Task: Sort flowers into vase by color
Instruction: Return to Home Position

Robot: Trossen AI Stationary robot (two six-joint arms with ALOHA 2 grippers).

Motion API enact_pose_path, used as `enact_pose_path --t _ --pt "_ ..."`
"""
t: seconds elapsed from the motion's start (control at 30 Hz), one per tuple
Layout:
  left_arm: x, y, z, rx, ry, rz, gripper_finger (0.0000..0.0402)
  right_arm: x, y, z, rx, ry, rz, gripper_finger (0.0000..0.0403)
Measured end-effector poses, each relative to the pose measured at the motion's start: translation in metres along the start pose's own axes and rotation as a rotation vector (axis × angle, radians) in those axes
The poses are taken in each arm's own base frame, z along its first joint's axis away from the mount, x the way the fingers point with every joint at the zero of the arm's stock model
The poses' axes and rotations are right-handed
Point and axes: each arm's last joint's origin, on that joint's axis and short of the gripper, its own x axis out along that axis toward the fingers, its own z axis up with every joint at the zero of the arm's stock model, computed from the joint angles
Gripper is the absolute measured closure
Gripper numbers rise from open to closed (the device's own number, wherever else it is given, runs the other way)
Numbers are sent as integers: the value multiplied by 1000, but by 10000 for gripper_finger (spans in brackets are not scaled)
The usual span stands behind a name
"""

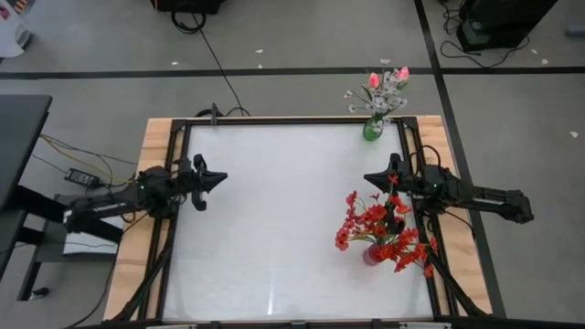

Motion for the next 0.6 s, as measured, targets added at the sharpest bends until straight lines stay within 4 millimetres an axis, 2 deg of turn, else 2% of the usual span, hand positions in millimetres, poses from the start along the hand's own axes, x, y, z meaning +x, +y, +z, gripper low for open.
enact_pose_path --t 0.2,0.6 --pt "-1 -10 -10 64 60 39 401 0 -5 0 8 10 7 401" --pt "-1 -11 -11 146 61 56 401 0 -5 2 16 13 74 397"
